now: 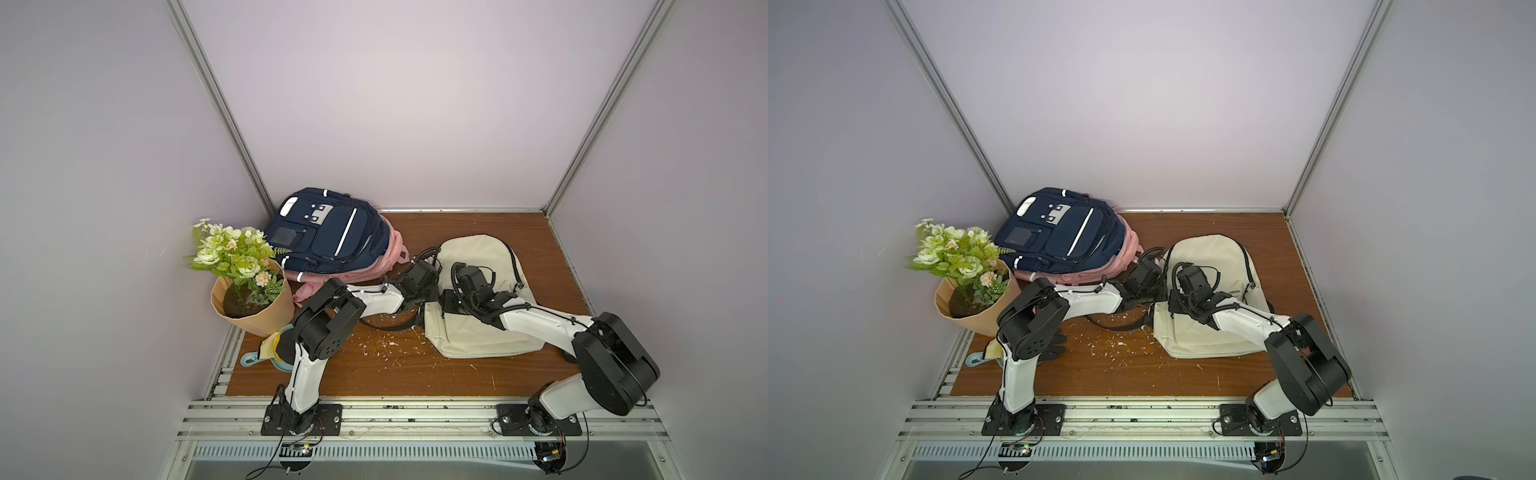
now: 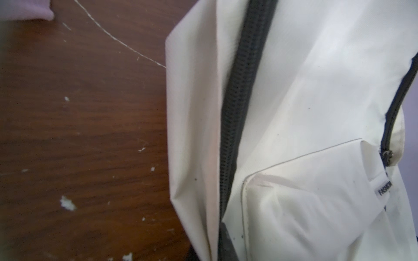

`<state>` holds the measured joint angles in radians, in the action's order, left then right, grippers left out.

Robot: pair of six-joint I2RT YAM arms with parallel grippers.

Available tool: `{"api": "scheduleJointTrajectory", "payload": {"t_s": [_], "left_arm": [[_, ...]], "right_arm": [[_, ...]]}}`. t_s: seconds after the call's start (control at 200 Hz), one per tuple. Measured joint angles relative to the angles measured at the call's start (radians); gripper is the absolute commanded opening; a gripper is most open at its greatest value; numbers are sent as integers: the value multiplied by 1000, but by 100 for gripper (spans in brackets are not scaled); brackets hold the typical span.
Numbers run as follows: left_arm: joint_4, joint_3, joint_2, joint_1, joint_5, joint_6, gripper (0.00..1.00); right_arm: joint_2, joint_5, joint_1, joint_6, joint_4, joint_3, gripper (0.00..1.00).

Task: Zip up the backpack
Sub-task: Move the backpack to the corner of the board.

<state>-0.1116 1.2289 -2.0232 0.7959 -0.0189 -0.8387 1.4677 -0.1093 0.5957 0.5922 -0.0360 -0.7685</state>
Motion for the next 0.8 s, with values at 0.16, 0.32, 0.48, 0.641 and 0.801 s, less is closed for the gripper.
{"api": "scheduleJointTrajectory", "payload": {"t_s": [0.16,0.32,0.48,0.641,0.801], "left_arm": [[42,111,-63,5,8,0,0],[88,312,-190,4,8,-1,0],[126,478,-294,4,11,-12,0],[178,657,-399,3,13,-15,0],[224,875,-525,3,9,-16,3]], "right_arm": [[-78,-35,-139,-15,37,30,51],[-57,-50,-311,-20,86,62,53],[18,-71,-420,-7,92,47,57],[87,-102,-498,27,76,-19,57],[158,-150,-564,47,72,-99,62]]}}
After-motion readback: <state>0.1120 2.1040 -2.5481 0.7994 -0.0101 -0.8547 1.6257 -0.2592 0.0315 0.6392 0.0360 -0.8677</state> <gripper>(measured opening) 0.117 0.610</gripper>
